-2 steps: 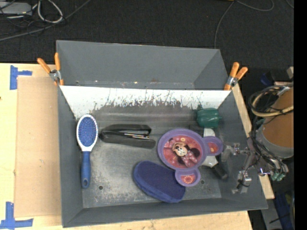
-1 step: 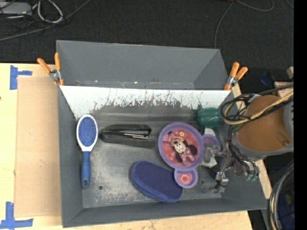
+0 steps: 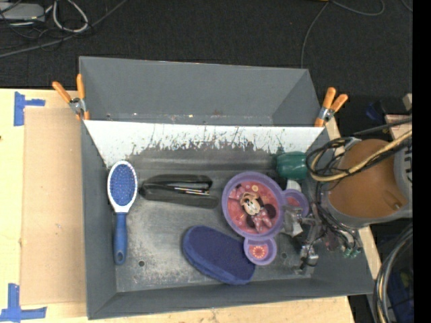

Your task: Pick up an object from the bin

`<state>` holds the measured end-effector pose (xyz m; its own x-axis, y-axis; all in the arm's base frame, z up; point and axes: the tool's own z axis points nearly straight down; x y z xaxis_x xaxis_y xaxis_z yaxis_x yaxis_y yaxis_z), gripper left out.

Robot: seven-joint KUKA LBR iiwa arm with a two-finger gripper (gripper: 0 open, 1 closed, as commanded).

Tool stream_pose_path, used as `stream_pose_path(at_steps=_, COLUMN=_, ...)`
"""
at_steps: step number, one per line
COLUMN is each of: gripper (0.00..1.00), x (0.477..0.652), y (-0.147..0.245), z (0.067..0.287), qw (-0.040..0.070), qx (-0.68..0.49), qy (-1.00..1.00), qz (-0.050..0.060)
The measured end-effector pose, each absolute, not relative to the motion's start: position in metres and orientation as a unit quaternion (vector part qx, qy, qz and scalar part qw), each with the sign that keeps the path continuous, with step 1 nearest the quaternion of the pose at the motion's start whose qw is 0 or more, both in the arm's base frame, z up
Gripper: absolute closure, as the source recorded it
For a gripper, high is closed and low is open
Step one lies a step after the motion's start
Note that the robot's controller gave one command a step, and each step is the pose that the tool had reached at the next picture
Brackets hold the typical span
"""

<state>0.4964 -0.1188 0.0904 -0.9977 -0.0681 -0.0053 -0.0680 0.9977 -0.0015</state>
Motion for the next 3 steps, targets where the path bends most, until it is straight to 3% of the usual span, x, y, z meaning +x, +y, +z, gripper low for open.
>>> stream_pose_path(at_steps=1, gripper=0.0, x=0.502, y=-0.117, z=0.104, qw=-0.003, qx=-0.058, qy=0.998, qz=0.001)
stream_pose_path(at_steps=2, gripper=0.0, x=0.519, y=-0.11, z=0.127, qw=0.0, qx=-0.025, qy=1.0, qz=0.0)
stream_pose_path(at_steps=3, gripper=0.0, x=0.525, y=-0.098, z=0.094, qw=0.002, qx=-0.12, qy=0.993, qz=-0.001)
